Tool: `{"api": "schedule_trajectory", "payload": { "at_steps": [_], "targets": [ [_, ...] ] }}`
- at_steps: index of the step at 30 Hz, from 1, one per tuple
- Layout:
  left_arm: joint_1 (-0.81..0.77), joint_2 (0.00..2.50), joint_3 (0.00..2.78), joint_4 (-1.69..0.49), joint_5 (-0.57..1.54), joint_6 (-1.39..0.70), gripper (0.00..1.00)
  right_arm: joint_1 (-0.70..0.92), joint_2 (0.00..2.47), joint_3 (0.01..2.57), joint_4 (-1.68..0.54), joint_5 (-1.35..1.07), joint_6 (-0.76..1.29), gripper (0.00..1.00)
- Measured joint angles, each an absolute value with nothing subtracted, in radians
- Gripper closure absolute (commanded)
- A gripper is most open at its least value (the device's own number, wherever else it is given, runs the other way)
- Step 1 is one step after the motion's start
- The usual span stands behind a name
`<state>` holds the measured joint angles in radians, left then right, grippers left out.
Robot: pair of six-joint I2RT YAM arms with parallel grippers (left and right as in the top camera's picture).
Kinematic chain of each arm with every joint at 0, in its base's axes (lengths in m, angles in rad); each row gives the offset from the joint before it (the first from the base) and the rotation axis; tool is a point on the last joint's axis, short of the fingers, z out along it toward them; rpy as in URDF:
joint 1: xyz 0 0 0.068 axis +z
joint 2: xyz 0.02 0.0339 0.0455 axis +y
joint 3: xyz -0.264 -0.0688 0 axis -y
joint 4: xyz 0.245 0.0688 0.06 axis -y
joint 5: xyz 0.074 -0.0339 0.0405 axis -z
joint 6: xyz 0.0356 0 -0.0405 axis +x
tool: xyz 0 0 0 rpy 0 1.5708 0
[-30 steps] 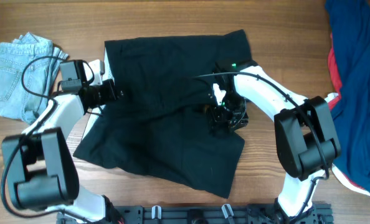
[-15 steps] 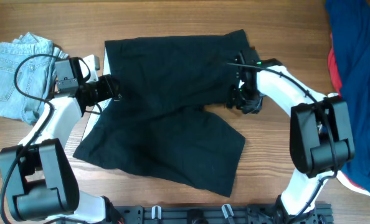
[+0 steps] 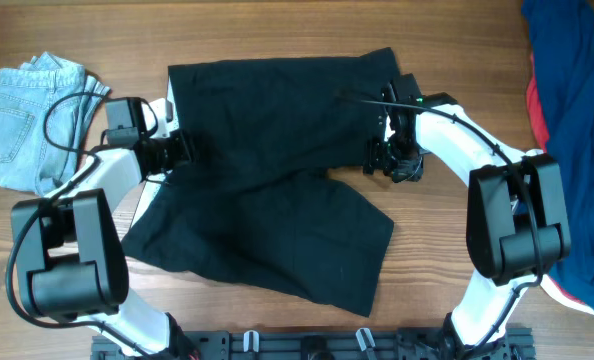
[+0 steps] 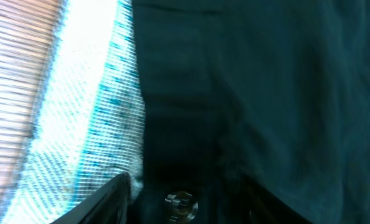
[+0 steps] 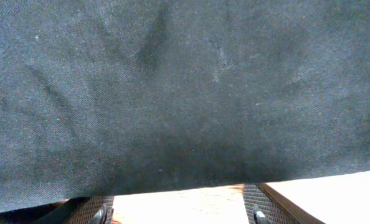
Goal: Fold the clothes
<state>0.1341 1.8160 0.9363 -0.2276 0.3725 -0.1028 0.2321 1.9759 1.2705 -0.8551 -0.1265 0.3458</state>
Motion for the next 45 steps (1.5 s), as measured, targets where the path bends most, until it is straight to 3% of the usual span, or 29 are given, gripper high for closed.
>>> {"api": "schedule_trajectory", "payload": {
  "at_steps": [5,7,10,18,27,28,29,31,38,43,44,45],
  "targets": [
    [0.104,1.818,0.936,-0.254,0.411,-0.094,0.6,0.232,1.976,1.271,-0.856,-0.126,0.34,0.32],
    [0.104,1.821,0.936,-0.253,0.413,-0.091,0.8,0.232,1.976,1.271,-0.857,-0.127,0.339,0.32],
    [0.104,1.823,0.936,-0.23,0.417,-0.086,0.96,0.232,1.976,1.271,-0.864,-0.13,0.339,0.32],
    [0.109,1.822,0.937,-0.189,0.418,-0.088,0.96,0.232,1.976,1.271,-0.867,-0.13,0.339,0.33],
    [0.235,1.748,0.964,-0.186,0.375,-0.142,0.96,0.222,1.979,1.325,-0.915,-0.13,0.363,0.36],
    [0.236,1.748,0.965,-0.196,0.377,-0.149,0.57,0.216,1.979,1.351,-0.92,-0.13,0.37,0.36],
    [0.236,1.748,0.965,-0.218,0.384,-0.155,0.34,0.212,1.977,1.371,-0.919,-0.13,0.374,0.35],
    [0.231,1.748,0.965,-0.239,0.392,-0.159,0.19,0.207,1.964,1.382,-0.92,-0.13,0.381,0.35],
    [0.227,1.794,0.972,-0.153,0.554,-0.14,0.3,0.207,1.955,1.382,-0.936,-0.13,0.382,0.35],
    [0.197,1.884,0.978,-0.13,0.651,-0.132,0.32,0.207,1.956,1.382,-0.95,-0.13,0.381,0.34],
    [0.182,1.9,0.983,-0.117,0.653,-0.132,0.38,0.207,1.955,1.382,-0.958,-0.13,0.381,0.34],
    [0.168,1.912,0.984,-0.113,0.654,-0.131,0.59,0.207,1.955,1.382,-0.962,-0.13,0.381,0.34]
  ]
}}
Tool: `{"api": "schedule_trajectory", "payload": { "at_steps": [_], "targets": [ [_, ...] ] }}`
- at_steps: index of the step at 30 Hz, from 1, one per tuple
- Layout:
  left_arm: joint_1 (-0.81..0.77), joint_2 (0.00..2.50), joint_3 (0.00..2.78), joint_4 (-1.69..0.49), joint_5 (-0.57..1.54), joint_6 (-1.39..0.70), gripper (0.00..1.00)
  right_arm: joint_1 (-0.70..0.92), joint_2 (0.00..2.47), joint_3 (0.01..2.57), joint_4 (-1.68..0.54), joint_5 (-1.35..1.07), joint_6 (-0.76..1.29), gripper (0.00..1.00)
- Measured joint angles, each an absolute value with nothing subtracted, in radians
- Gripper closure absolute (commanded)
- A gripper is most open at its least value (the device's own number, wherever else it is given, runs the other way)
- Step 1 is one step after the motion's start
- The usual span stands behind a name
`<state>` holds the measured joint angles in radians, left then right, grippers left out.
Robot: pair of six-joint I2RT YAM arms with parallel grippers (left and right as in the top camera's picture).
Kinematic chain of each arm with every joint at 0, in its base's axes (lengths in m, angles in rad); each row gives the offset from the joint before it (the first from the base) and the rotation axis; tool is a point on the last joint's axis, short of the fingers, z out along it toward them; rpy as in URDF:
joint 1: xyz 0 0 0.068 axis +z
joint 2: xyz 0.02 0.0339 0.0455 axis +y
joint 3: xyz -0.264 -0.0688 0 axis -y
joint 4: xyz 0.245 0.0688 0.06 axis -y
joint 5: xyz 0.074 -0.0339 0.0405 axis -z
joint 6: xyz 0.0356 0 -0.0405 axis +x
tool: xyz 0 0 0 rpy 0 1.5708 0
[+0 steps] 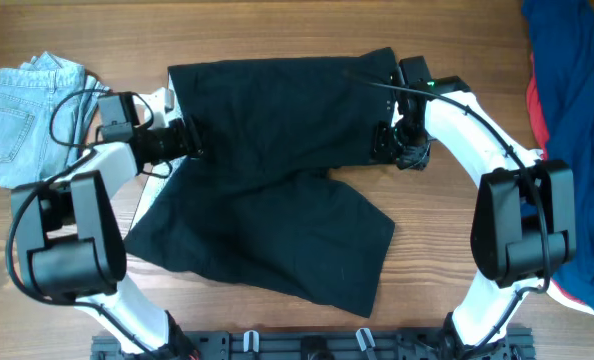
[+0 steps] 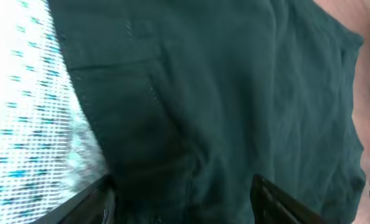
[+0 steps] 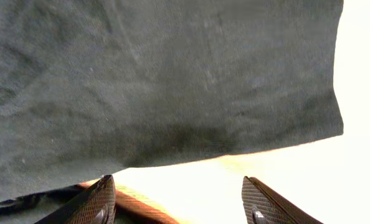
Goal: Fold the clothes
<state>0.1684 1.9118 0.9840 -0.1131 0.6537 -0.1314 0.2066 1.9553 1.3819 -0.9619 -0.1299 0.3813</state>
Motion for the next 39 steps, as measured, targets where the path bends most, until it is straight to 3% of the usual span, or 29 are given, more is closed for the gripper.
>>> {"api": "schedule_trajectory", "payload": {
  "at_steps": [1,2,5,14,15,17,29,33,35,36,39],
  "targets": [
    [0.155,1.918,0.984,-0.112,0.654,-0.129,0.83,0.207,1.955,1.382,-0.963,-0.13,0.381,0.34],
    [0.145,1.921,0.984,-0.112,0.654,-0.129,0.92,0.207,1.955,1.382,-0.965,-0.13,0.381,0.34],
    [0.133,1.921,1.0,-0.123,0.657,-0.119,0.96,0.207,1.955,1.382,-0.974,-0.13,0.381,0.35],
    [0.197,1.883,1.032,-0.181,0.661,-0.117,0.94,0.207,1.955,1.382,-0.987,-0.102,0.381,0.34],
    [0.196,1.881,1.032,-0.197,0.656,-0.117,0.73,0.207,1.955,1.382,-0.987,-0.1,0.381,0.33],
    [0.186,1.881,1.032,-0.22,0.627,-0.117,0.63,0.207,1.955,1.382,-0.983,-0.099,0.381,0.33],
    [0.151,1.924,1.033,-0.155,0.468,-0.117,0.6,0.207,1.955,1.382,-0.992,-0.099,0.381,0.33],
    [0.097,1.929,1.033,-0.152,0.469,-0.117,0.64,0.207,1.955,1.382,-0.992,-0.099,0.381,0.33],
    [0.073,1.93,1.033,-0.15,0.469,-0.116,0.81,0.207,1.955,1.382,-0.992,-0.099,0.381,0.33],
    [0.068,1.93,1.033,-0.15,0.468,-0.112,0.96,0.207,1.955,1.382,-0.992,-0.099,0.381,0.33],
    [0.069,1.932,1.033,-0.152,0.469,-0.114,0.96,0.207,1.955,1.382,-0.996,-0.099,0.381,0.34]
  ]
}}
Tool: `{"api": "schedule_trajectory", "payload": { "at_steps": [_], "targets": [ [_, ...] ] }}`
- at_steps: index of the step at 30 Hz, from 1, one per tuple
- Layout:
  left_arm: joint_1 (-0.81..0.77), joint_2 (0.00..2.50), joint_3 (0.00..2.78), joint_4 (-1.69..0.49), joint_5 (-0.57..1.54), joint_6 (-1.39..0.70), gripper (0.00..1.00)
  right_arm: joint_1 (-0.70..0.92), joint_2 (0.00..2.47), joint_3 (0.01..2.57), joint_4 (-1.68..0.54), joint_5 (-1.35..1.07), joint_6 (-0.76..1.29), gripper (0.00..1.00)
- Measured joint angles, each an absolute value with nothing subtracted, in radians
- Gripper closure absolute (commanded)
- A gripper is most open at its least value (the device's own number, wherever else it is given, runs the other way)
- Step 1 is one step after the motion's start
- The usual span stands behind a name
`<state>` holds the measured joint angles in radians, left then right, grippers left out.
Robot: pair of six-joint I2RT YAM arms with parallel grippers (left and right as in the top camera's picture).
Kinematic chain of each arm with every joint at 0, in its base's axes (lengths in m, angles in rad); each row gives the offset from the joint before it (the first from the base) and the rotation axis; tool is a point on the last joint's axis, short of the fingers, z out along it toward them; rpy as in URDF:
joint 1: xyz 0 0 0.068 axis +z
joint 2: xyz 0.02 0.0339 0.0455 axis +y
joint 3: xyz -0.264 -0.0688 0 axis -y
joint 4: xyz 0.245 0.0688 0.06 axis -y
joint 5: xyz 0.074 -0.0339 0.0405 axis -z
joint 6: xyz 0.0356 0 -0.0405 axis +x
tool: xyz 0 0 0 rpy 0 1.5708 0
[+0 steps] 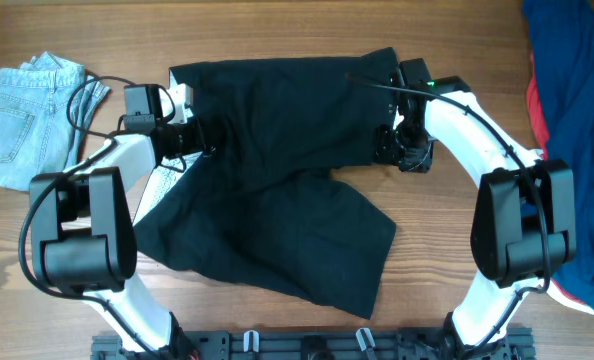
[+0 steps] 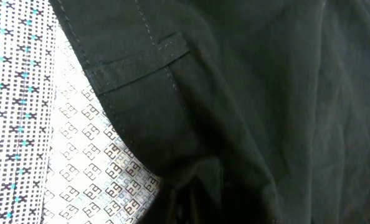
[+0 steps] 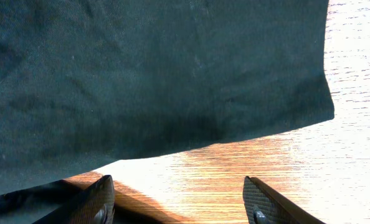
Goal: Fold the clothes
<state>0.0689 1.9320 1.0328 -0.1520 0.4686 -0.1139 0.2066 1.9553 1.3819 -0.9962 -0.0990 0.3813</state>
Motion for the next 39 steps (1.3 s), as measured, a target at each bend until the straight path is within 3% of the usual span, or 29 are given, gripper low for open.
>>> {"api": "schedule_trajectory", "payload": {
  "at_steps": [12,21,22,24,25,31,34,35,37,39],
  "targets": [
    [0.205,1.751,1.034,-0.243,0.375,-0.169,0.96,0.129,1.924,1.55,-1.006,-0.052,0.361,0.33],
    [0.205,1.751,1.035,-0.359,-0.029,-0.2,0.96,0.16,1.925,1.541,-1.031,-0.215,0.223,0.33],
    [0.205,1.751,1.035,-0.359,-0.046,-0.201,0.96,0.164,1.925,1.541,-1.027,-0.235,0.209,0.36],
    [0.205,1.757,1.035,-0.359,-0.067,-0.202,0.96,0.178,1.925,1.537,-0.962,-0.263,0.187,0.57],
    [0.205,1.766,1.035,-0.36,-0.075,-0.202,0.96,0.186,1.925,1.536,-0.91,-0.274,0.177,0.6],
    [0.205,1.845,1.039,-0.384,-0.101,-0.21,0.96,0.204,1.951,1.536,-0.954,-0.325,0.132,0.52],
    [0.196,1.85,1.046,-0.394,-0.113,-0.216,0.96,0.223,1.964,1.534,-1.084,-0.399,0.049,0.39],
    [0.191,1.85,1.047,-0.397,-0.127,-0.22,0.9,0.239,1.964,1.532,-1.112,-0.412,0.028,0.37],
    [0.184,1.85,1.047,-0.399,-0.15,-0.226,0.89,0.29,1.964,1.532,-1.14,-0.416,0.007,0.34],
    [0.183,1.852,1.047,-0.401,-0.16,-0.231,0.88,0.318,1.964,1.531,-1.129,-0.411,0.005,0.39]
  ]
}}
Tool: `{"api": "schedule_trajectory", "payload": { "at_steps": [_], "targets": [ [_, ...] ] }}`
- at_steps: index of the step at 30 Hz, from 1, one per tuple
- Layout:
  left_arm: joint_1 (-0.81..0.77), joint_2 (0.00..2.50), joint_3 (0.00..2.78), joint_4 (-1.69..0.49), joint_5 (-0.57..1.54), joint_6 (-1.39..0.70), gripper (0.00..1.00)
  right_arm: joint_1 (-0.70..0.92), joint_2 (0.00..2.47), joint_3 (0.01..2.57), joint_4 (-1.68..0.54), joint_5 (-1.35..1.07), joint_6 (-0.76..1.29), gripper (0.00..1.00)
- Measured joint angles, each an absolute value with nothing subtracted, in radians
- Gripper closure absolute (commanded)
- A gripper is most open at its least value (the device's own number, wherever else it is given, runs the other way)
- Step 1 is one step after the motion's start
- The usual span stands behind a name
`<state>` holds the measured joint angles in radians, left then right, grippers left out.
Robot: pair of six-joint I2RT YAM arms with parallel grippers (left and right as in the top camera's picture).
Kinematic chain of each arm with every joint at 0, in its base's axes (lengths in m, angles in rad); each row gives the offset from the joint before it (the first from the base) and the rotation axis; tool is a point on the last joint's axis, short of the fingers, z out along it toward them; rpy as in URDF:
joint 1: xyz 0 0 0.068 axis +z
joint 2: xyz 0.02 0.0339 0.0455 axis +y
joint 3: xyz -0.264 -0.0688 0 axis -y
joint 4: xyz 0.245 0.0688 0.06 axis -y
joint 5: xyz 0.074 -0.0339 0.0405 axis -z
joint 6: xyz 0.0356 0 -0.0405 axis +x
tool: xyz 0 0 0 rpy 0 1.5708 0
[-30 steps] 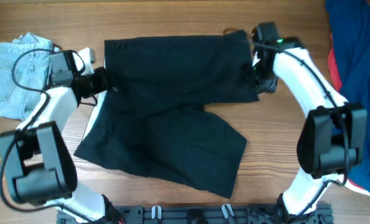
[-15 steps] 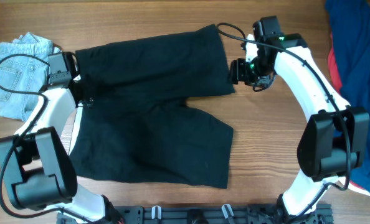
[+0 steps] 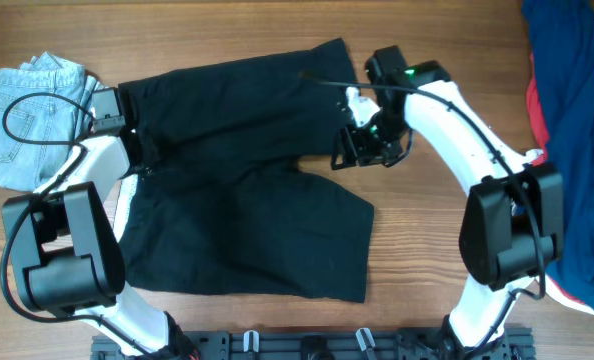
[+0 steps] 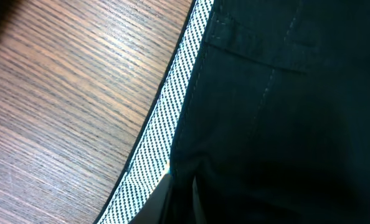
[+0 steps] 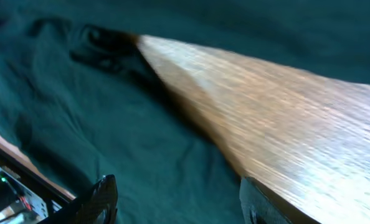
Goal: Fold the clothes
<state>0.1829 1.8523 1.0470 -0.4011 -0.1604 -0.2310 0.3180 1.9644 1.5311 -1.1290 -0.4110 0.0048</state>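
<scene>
Black shorts [image 3: 237,180] lie spread on the wooden table, waist to the left and legs to the right. My left gripper [image 3: 139,150] sits at the waistband's left edge. In the left wrist view the left gripper [image 4: 182,196] is shut on the black waistband [image 4: 253,93], beside its checkered lining [image 4: 163,130]. My right gripper [image 3: 362,150] hovers at the lower corner of the upper leg's hem. In the right wrist view the right gripper [image 5: 179,202] is open, its fingers [image 5: 104,199] wide apart over black cloth and bare wood, holding nothing.
Folded light-blue jeans [image 3: 27,115] lie at the far left, close to the left arm. A blue and red garment [image 3: 572,110] is heaped along the right edge. A black rail [image 3: 307,345] runs along the table's front edge.
The shorts now lie further left and flatter. My left gripper, still shut on the waistband, is further left near the jeans. The open right gripper is also further left.
First my left gripper was open at the waistband and the right one open at the leg hem. Then the left fingers stood around the waistband, then shut on it. Now the shorts sit further left, the right gripper open throughout.
</scene>
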Motion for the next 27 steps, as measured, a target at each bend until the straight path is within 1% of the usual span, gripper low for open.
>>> {"api": "schedule_trajectory", "payload": {
  "at_steps": [2,3,4,5,9,10,11,13,16,18,21,24,27],
  "targets": [
    [0.183,1.852,1.049,-0.412,-0.16,-0.231,0.83,0.33,1.969,1.531,-1.093,-0.42,0.001,0.44],
    [0.182,1.853,1.05,-0.419,-0.16,-0.232,0.57,0.336,1.98,1.531,-1.093,-0.445,-0.014,0.45],
    [0.183,1.853,1.051,-0.425,-0.16,-0.234,0.14,0.346,1.995,1.531,-1.097,-0.46,-0.03,0.45],
    [0.183,1.852,1.054,-0.443,-0.169,-0.235,0.0,0.366,2.013,1.531,-1.105,-0.472,-0.049,0.44],
    [0.212,1.852,1.089,-0.547,-0.19,-0.246,0.0,0.46,2.074,1.531,-1.111,-0.49,-0.083,0.43],
    [0.216,1.852,1.093,-0.56,-0.19,-0.246,0.0,0.475,2.083,1.531,-1.11,-0.491,-0.084,0.4],
    [0.218,1.849,1.099,-0.578,-0.19,-0.246,0.0,0.495,2.103,1.531,-1.106,-0.49,-0.084,0.4],
    [0.218,1.834,1.099,-0.59,-0.185,-0.246,0.0,0.495,2.121,1.531,-1.097,-0.477,-0.082,0.4],
    [0.218,1.808,1.099,-0.606,-0.138,-0.246,0.0,0.494,2.153,1.531,-1.079,-0.335,-0.004,0.38],
    [0.218,1.807,1.099,-0.624,-0.114,-0.253,0.0,0.494,2.154,1.532,-1.079,-0.282,0.025,0.38],
    [0.218,1.807,1.099,-0.63,-0.093,-0.258,0.0,0.467,2.154,1.533,-1.08,-0.237,0.054,0.39],
    [0.218,1.807,1.099,-0.622,-0.013,-0.263,0.0,0.371,2.153,1.535,-1.065,-0.183,0.067,0.39],
    [0.216,1.807,1.099,-0.548,0.097,-0.269,0.0,0.294,2.152,1.538,-1.049,-0.158,0.068,0.39]
  ]
}}
